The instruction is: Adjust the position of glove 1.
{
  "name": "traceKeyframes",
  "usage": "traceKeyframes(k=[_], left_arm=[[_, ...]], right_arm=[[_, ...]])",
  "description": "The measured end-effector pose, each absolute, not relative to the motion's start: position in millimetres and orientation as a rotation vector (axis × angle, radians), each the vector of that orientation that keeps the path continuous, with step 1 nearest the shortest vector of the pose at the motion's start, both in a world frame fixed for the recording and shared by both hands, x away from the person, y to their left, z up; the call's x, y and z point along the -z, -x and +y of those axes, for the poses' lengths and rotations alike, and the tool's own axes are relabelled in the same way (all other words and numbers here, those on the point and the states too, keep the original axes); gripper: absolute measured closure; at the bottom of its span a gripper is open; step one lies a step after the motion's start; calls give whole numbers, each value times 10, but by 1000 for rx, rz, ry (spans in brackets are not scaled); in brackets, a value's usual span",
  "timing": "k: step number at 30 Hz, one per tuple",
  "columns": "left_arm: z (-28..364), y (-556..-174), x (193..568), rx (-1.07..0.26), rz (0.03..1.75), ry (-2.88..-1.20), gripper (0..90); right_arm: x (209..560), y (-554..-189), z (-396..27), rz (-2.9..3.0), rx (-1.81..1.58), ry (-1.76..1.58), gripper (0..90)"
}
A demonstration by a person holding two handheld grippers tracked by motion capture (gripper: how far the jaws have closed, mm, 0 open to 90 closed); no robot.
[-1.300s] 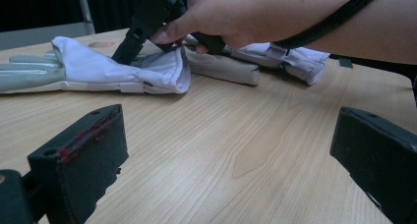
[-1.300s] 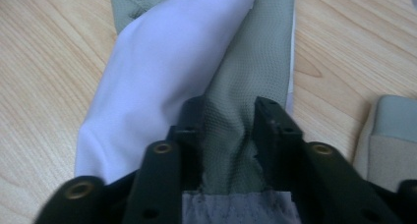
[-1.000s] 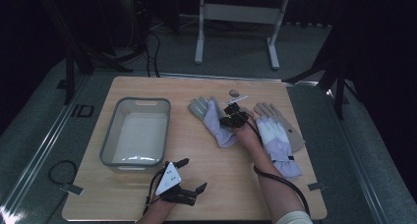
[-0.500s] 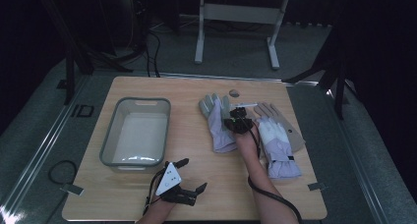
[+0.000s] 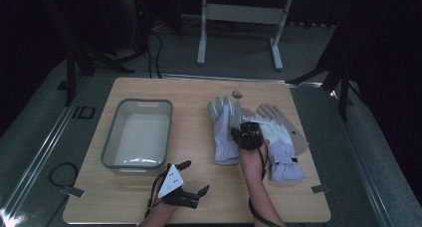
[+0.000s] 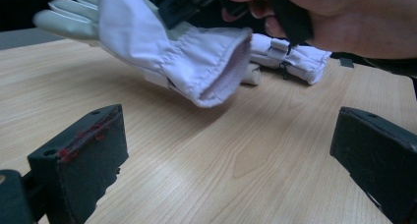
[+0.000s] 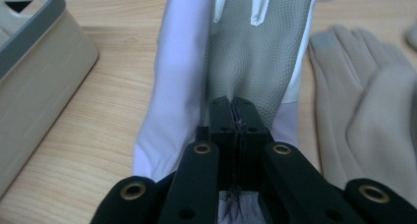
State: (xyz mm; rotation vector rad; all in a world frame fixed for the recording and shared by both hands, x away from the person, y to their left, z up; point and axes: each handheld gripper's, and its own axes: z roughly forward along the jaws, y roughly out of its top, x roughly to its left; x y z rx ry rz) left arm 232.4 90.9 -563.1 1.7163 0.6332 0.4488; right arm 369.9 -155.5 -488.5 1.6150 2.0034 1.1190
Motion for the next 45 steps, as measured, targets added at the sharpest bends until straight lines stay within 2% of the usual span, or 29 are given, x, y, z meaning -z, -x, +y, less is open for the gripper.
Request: traceKeyframes(k=[6, 20, 23, 32, 45], left_arm=[[910, -2327, 5631, -447, 634, -1718, 7], [905, -2327, 5630, -446, 631, -1724, 7], [904, -2328, 5629, -445, 631, -1724, 7], [905, -2332, 5629, -440, 631, -1726, 7], [906, -2332, 5630, -441, 629, -1724, 7]], right_arm=[[5034, -3543, -1618, 1970, -1118, -1686, 882], [5357, -3627, -1607, 2017, -1046, -1694, 871], [5390, -3664, -1626, 2049, -1031, -1670, 770], [5261, -3670, -1661, 2119, -1023, -1556, 580], [4747, -3814, -1907, 2187, -1058, -1388, 511]])
